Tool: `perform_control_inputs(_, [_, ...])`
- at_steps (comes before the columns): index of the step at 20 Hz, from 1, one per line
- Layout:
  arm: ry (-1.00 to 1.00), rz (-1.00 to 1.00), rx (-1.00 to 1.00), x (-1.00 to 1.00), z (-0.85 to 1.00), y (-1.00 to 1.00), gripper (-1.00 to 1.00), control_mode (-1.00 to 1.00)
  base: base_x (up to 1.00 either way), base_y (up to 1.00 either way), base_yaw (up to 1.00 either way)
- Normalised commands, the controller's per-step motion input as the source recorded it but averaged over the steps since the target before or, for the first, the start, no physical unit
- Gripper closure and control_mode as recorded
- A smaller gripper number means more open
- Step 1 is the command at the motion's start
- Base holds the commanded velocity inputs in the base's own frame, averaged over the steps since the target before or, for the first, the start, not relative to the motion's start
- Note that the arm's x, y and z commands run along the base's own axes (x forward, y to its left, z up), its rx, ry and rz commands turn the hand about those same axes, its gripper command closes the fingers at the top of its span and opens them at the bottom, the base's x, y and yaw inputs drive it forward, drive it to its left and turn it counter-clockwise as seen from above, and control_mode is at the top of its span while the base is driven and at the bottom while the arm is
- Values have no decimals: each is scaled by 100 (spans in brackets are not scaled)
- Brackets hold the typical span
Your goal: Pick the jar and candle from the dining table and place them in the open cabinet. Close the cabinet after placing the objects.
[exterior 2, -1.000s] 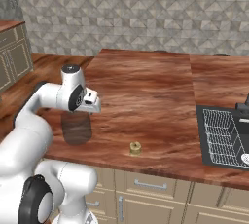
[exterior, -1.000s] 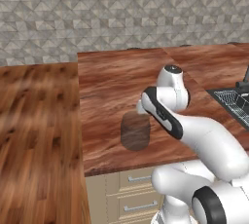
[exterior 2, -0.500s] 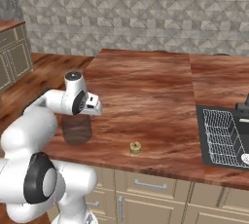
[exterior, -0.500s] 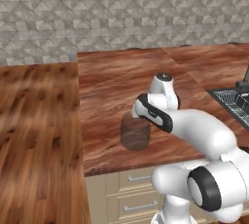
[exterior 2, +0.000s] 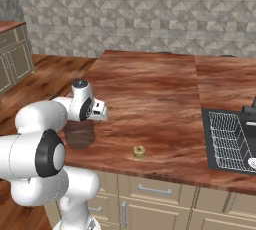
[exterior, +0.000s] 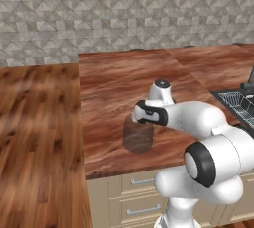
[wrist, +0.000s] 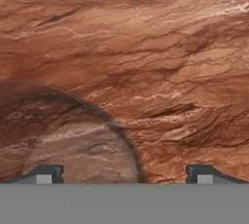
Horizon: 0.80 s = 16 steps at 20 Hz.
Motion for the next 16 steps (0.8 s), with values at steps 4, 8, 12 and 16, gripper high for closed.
perform_control_inputs(4, [0, 0, 0, 30, -35, 0, -100, -100, 0, 0, 0])
perform_control_inputs(8, [0, 0, 0, 20, -38, 1, -100, -100, 0, 0, 0])
perform_control_inputs(12, [0, 1, -2, 10, -49, 9, 100, -100, 0, 0, 0])
perform_control_inputs(16, [0, 5, -4, -6, -57, 0, 100, -100, 0, 0, 0])
